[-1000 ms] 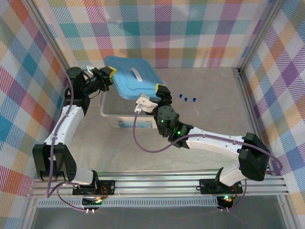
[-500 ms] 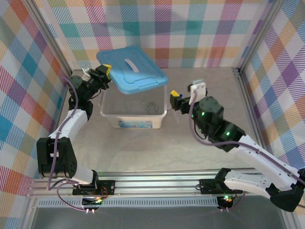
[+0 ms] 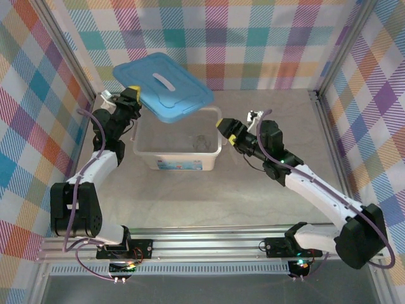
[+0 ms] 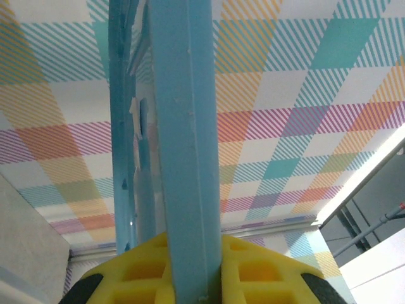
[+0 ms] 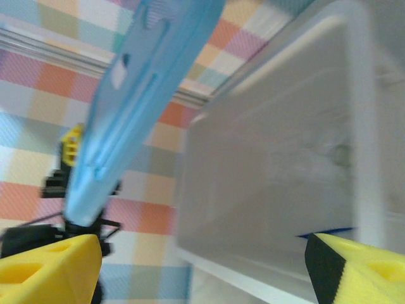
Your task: Organize the chemistry lab equipment
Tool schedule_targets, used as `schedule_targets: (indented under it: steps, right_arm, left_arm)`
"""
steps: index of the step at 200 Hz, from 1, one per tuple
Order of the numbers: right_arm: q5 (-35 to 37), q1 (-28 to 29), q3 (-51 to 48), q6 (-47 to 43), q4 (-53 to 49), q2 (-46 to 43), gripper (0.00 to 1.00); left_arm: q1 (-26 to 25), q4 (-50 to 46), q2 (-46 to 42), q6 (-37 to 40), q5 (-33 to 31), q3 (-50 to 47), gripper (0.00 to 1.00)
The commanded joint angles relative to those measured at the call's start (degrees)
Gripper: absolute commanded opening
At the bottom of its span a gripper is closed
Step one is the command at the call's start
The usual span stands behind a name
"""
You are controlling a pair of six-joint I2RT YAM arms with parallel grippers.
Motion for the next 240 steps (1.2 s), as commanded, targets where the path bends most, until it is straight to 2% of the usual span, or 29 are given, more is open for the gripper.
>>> schedule_targets:
  steps: [1, 46, 74, 107, 193, 211, 240]
  right_arm:
    - [-6.7, -0.3, 1.4, 10.5, 15.9, 4.0, 0.85]
    - [-6.4, -0.3, 4.0, 17.8, 26.0, 11.5, 0.84]
    - [-7.5, -0.2, 9.8, 20.1, 26.3, 16.2, 0.83]
    - [-6.9, 0.6, 13.7, 23.4, 29.0, 22.0, 0.77]
    - [-7.1, 1.6, 16.5, 28.6, 33.8, 29.4, 0.74]
    - [-7.5, 1.8, 17.6, 30.6, 36.0, 31.7, 0.7]
    - [-7.6, 2.9, 20.9, 31.9, 36.8, 34.2, 0.59]
  left_arm:
    - [-0.4, 8.5, -2.9, 2.9, -2.5, -0.2, 0.09]
    - [-1.0, 9.3, -2.8, 3.7, -4.0, -1.3, 0.09]
    - [-1.7, 10.1, -1.8, 4.1, -4.5, -0.8, 0.09]
    - [-2.4, 11.6, -1.1, 4.1, -4.6, -0.8, 0.1]
    - [-2.9, 10.8, -0.1, 5.4, -3.9, 0.0, 0.1]
    - [-3.2, 11.0, 0.3, 5.7, -3.9, -0.3, 0.1]
    - [-3.6, 11.0, 0.9, 6.6, -3.9, -0.4, 0.1]
